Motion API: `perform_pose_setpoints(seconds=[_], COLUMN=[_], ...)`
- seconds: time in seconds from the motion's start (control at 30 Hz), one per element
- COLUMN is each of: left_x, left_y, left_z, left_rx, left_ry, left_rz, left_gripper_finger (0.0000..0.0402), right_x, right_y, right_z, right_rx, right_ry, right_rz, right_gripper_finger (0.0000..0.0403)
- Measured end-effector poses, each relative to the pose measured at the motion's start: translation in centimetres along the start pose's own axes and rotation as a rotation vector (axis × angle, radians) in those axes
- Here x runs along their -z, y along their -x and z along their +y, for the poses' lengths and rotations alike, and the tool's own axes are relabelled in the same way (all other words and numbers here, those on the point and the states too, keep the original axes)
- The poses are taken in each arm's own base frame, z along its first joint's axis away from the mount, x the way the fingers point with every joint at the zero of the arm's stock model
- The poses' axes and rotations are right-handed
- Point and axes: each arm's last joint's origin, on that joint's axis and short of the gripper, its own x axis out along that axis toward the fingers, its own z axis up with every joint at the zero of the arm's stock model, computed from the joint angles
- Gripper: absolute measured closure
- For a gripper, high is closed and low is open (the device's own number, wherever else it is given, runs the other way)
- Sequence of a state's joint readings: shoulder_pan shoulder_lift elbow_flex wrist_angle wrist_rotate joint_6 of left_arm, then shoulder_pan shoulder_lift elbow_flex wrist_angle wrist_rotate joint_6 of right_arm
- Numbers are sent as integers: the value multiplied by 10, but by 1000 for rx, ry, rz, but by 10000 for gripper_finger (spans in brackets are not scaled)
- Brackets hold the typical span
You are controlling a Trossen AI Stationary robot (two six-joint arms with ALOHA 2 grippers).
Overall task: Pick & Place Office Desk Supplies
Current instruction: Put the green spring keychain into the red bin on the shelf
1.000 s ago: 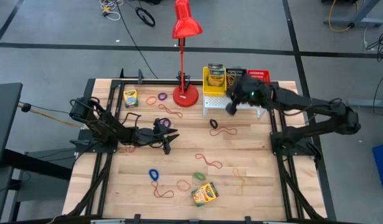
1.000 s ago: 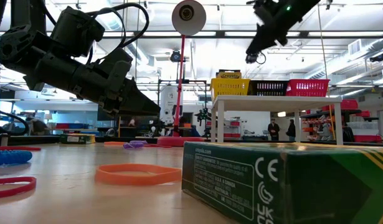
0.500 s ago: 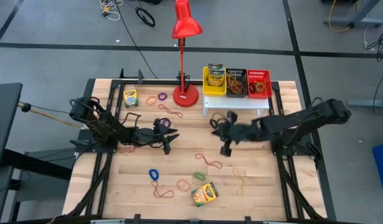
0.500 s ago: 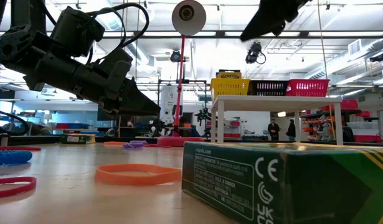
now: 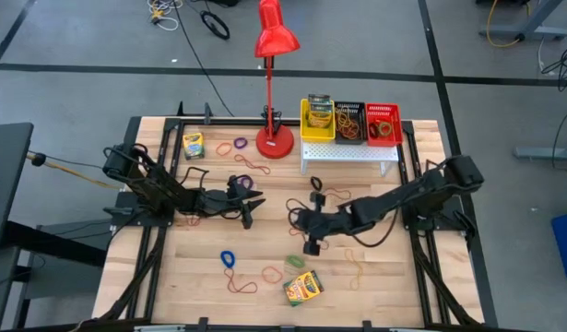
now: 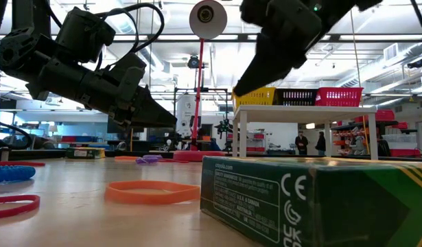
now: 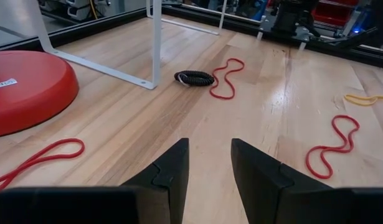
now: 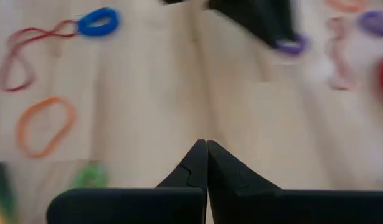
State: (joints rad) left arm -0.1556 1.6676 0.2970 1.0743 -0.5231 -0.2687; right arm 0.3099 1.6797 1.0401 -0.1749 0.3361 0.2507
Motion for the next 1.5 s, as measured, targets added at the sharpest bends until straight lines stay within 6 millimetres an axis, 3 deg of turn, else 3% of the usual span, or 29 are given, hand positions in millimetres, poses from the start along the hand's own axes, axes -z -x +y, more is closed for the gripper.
perform_pose_setpoints(seconds=[0.3, 0.7, 1.13, 1.5], left_x=[0, 0, 0, 0], left_y=[0, 0, 0, 0], left_z=[0, 0, 0, 0], left_rx=[0, 1, 0, 1], left_ry=[0, 0, 0, 2], left_rz=[0, -1, 0, -3], left_gripper_finger=[276, 276, 276, 276], right_x=[30, 51, 53, 49], right_y=[-30, -56, -58, -43], right_z=[31, 57, 46, 33], right_rx=[-259, -312, -188, -115], right_ry=[31, -93, -15, -32], right_rz=[177, 196, 210, 260], right_gripper_finger=[392, 287, 306, 245])
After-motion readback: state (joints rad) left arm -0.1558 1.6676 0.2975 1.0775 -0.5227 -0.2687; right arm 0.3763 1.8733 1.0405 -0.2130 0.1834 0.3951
